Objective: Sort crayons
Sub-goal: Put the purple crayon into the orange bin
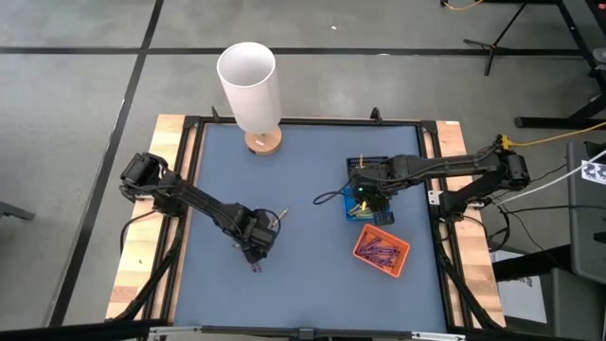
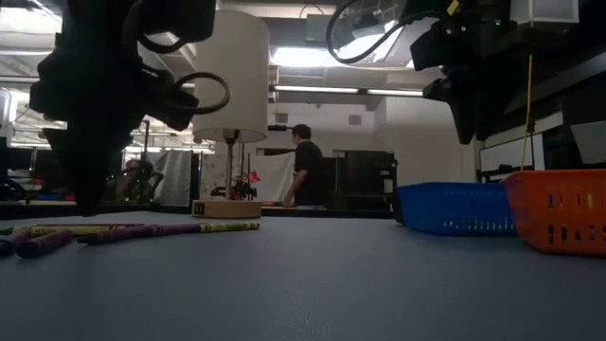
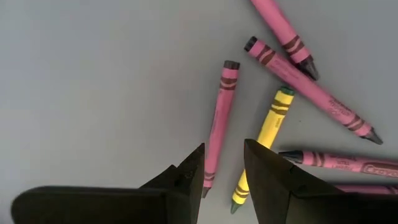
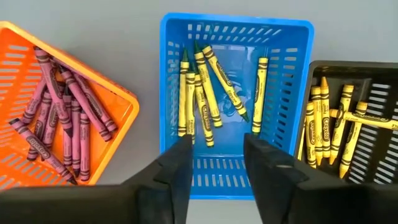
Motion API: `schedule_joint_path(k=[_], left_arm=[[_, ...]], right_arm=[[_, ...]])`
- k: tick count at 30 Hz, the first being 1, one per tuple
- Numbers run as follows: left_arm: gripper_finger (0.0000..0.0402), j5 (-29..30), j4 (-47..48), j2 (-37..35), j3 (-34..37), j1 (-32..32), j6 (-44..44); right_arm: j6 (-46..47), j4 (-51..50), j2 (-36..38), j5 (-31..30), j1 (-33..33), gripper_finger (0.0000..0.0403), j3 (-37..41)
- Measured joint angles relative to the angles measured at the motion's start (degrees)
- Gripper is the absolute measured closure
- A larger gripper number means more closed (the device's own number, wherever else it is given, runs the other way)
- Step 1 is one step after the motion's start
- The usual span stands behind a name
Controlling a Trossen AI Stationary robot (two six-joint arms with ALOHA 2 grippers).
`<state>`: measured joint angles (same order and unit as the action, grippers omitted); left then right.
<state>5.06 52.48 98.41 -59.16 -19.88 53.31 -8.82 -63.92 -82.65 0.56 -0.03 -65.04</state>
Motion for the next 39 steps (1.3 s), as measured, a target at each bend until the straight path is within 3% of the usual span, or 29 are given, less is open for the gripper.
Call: schedule_joint_path(k=[19, 31, 39], left_arm=[[0.0308, 0.15, -7.53, -0.31, 6.32, -0.02, 0.1], [0.0386, 0.53, -9.29, -0.2, 6.47, -0.07, 0.18], [0.0396, 2.42, -9.39, -0.11, 6.29, -0.11, 0.16]], right_arm=[[-0.02, 1.52, 0.0, 0.02, 0.0, 0.0253, -0.02], [-0.04, 4.74, 0.0, 0.02, 0.0, 0.0253, -0.04], [-0.04, 8.94, 0.0, 0.04, 0.0, 0.0253, -0.07]])
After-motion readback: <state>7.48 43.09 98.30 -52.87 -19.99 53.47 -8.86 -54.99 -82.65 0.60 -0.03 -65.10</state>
